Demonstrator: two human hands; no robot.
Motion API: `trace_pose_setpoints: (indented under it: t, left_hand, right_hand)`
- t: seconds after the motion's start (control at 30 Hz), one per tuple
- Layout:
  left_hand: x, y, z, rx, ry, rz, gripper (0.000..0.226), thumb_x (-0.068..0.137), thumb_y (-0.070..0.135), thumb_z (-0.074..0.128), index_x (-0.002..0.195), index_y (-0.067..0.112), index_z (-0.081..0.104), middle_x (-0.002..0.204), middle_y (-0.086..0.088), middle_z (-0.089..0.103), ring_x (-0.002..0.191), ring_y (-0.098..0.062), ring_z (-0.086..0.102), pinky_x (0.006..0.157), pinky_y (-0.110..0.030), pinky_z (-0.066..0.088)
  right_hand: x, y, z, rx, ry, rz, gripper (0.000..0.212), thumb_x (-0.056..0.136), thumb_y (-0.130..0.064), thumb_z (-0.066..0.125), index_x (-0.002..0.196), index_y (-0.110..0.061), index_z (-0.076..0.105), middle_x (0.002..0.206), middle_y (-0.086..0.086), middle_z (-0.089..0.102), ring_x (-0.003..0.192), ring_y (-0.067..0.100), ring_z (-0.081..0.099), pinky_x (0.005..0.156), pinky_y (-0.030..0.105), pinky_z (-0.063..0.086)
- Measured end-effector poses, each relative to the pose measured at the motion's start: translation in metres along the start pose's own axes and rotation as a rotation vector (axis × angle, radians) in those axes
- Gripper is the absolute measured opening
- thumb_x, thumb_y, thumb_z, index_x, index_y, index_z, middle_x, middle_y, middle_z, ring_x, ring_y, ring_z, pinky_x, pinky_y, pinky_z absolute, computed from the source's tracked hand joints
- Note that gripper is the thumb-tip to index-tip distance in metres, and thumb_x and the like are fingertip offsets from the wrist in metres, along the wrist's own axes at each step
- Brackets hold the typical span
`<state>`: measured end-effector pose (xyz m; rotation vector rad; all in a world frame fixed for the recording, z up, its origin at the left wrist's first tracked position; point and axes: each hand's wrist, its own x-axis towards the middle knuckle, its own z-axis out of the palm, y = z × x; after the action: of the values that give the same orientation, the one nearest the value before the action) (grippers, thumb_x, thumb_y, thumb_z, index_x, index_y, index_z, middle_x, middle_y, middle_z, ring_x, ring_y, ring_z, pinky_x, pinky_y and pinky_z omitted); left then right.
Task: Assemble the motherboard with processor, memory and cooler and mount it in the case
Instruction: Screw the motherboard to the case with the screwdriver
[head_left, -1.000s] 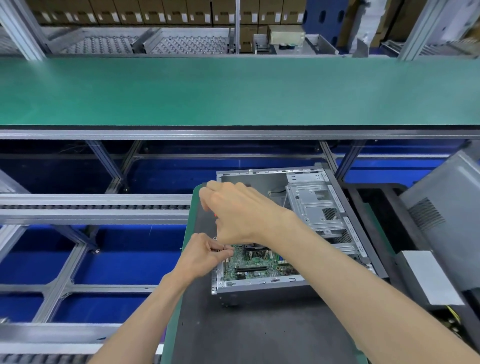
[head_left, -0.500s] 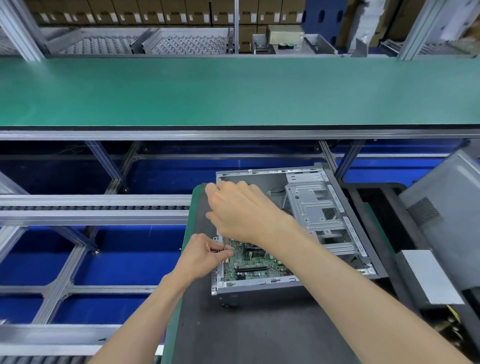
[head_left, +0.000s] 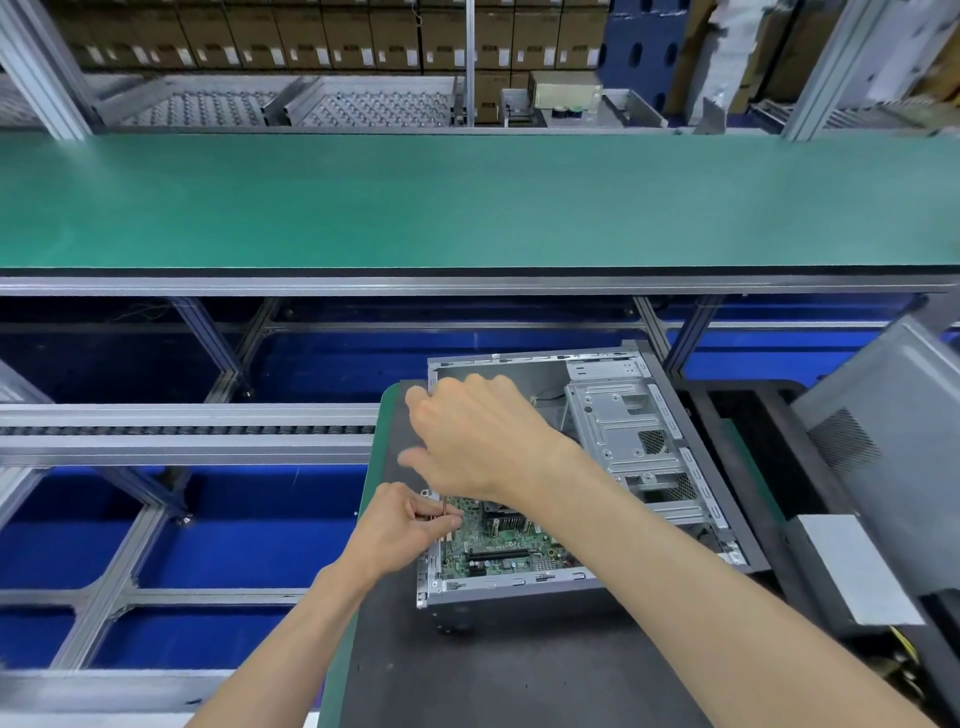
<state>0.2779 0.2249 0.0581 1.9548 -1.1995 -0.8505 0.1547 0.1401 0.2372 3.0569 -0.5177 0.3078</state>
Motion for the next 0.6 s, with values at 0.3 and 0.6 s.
trace_pose_setpoints:
  t: [0.3,0.6]
  left_hand:
    - [0.0,0.0,0.002,-0.009,0.003,-0.001,0.004,0.082,0.025,0.08,0.08,0.027,0.083,0.081,0.024,0.074,0.051,0.014,0.054,0.051,-0.005,0.039]
    - [0.001,-0.001,0.001,-0.029,0.006,-0.006,0.007,0.082,0.023,0.081,0.081,0.03,0.082,0.083,0.022,0.075,0.076,0.009,0.068,0.065,-0.012,0.051]
  right_hand:
    - [0.001,0.001,-0.001,-0.047,-0.002,-0.006,0.022,0.101,-0.033,0.051,0.104,-0.011,0.053,0.078,0.001,0.044,0.074,0.029,0.053,0.06,0.037,0.032]
    - [-0.003,0.004,-0.01,0.078,-0.089,-0.028,0.022,0.088,-0.022,0.061,0.1,-0.011,0.046,0.076,0.0,0.036,0.062,0.021,0.033,0.054,0.031,0.026]
